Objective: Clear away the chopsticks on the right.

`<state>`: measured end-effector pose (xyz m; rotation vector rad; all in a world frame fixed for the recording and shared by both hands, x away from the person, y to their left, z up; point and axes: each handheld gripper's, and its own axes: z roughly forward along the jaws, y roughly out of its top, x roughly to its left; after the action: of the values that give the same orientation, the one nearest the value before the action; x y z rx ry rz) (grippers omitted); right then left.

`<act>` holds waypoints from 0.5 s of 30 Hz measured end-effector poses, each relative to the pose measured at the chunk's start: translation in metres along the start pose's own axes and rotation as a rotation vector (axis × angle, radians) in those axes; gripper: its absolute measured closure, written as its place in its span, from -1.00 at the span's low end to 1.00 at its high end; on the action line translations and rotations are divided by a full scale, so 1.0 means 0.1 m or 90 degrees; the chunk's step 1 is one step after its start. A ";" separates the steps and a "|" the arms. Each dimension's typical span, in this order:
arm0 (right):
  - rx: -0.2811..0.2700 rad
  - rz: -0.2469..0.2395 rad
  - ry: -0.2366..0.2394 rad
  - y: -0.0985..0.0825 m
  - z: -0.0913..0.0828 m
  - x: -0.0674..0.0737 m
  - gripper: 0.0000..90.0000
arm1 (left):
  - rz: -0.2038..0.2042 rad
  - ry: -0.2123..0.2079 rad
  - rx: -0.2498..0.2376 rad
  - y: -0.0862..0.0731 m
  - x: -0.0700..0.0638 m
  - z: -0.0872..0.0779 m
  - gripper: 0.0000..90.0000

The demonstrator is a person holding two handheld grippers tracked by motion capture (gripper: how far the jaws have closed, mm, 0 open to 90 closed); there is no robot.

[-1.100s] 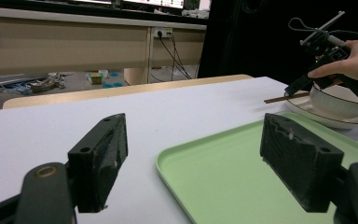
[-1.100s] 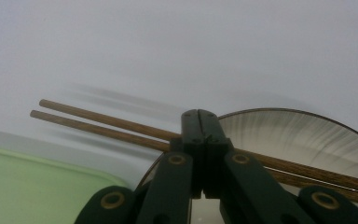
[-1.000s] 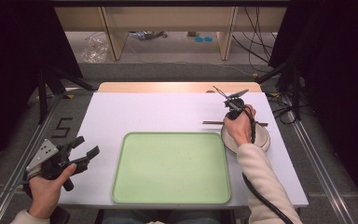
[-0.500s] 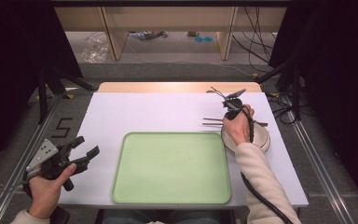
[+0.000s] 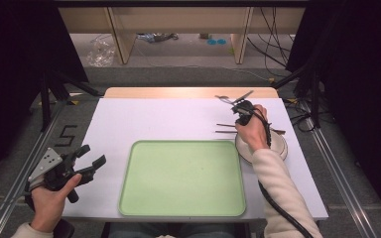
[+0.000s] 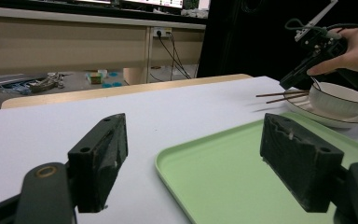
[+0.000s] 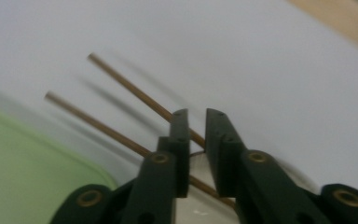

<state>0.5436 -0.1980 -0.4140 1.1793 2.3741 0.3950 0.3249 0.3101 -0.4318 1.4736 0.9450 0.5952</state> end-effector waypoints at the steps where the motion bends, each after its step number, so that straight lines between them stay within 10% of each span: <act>1: 0.001 -0.098 -0.009 0.04 0.00 0.03 0.63 | 0.000 0.000 0.000 0.00 0.00 0.00 -0.49; 3: 0.023 -0.252 -0.011 0.10 0.02 0.10 0.53 | 0.000 0.000 0.000 0.00 0.00 0.00 -0.49; 6: 0.078 -0.405 -0.012 0.15 0.09 0.17 0.52 | -0.001 0.001 0.000 0.00 0.00 0.00 -0.49; 15: 0.126 -0.467 -0.015 0.21 0.22 0.18 0.56 | -0.001 0.002 0.001 0.00 0.00 -0.01 -0.49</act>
<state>0.5593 -0.1703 -0.4286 0.3103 2.6533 -0.1009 0.3246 0.3108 -0.4318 1.4731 0.9492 0.5952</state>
